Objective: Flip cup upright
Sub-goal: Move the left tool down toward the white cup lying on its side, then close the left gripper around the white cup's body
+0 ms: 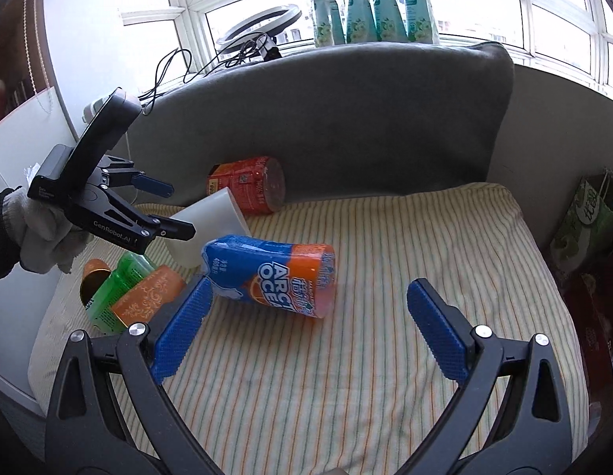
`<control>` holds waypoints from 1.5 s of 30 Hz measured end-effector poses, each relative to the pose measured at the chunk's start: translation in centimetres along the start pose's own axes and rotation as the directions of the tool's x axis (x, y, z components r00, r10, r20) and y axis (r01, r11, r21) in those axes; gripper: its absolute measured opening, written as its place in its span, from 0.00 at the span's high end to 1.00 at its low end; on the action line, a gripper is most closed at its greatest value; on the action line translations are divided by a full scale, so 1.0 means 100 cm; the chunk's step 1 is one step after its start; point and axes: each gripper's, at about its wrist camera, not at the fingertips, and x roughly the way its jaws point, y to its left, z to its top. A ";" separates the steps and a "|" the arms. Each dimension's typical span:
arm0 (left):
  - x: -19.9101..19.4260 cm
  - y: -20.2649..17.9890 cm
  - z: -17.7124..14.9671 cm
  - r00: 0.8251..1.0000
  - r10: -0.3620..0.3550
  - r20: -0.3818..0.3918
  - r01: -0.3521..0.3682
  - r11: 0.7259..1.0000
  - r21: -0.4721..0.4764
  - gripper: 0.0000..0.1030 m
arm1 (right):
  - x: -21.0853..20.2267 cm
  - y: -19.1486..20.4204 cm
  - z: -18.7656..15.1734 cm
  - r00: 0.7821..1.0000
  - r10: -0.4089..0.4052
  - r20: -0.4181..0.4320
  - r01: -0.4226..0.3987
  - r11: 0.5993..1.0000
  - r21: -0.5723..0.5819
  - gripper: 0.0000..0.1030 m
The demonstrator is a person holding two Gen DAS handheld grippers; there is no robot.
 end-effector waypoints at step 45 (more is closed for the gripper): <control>0.013 -0.002 0.013 0.995 0.059 -0.083 -0.051 0.995 0.087 0.27 | -0.002 -0.025 -0.010 1.000 -0.024 0.015 0.023 0.997 0.069 0.03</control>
